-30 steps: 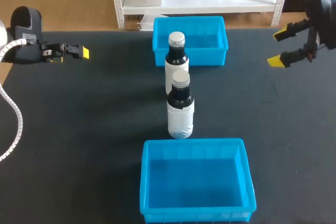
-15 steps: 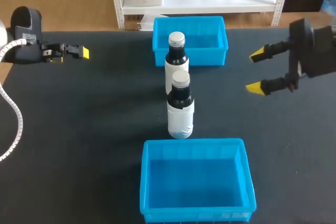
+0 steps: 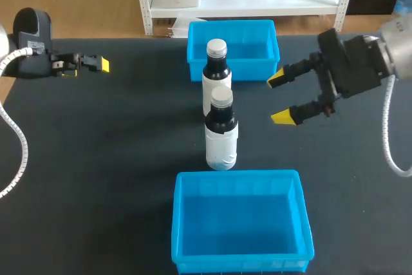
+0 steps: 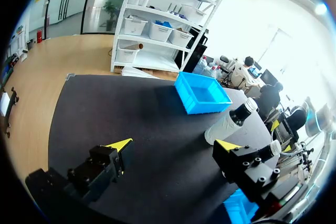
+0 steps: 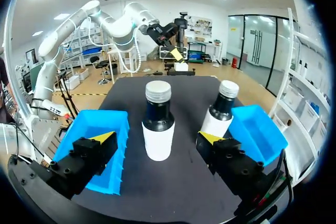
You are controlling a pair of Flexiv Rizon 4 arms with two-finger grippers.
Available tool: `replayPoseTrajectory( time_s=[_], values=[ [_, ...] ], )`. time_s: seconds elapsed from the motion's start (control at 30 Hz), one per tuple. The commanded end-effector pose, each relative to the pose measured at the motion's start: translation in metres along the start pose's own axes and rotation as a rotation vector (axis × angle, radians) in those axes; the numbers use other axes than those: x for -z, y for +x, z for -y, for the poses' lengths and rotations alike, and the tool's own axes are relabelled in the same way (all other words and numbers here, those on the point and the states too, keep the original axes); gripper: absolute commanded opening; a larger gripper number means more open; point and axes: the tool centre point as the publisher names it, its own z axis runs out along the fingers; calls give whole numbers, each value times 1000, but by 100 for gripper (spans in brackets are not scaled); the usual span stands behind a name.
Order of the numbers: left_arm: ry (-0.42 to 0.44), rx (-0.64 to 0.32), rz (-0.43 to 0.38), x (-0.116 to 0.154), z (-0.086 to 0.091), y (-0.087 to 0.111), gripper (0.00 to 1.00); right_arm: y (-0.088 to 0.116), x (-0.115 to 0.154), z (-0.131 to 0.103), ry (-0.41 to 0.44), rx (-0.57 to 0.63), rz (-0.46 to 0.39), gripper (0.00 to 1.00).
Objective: Pick up the bottle, and place it in the far bin if it is heavy, or in the near bin if it is light.
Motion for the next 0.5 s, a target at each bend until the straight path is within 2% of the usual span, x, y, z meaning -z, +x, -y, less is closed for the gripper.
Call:
replayPoseTrajectory(
  time_s=[0.03,0.23,0.5],
  values=[
    [0,0,0,0,0,0,100,-5,-17,-7,-9,-1,-2,100],
    [0,0,0,0,0,0,100,-9,-40,-13,-44,-9,0,100],
    [0,0,0,0,0,0,100,-14,-63,-5,-55,-15,10,100]
  ],
)
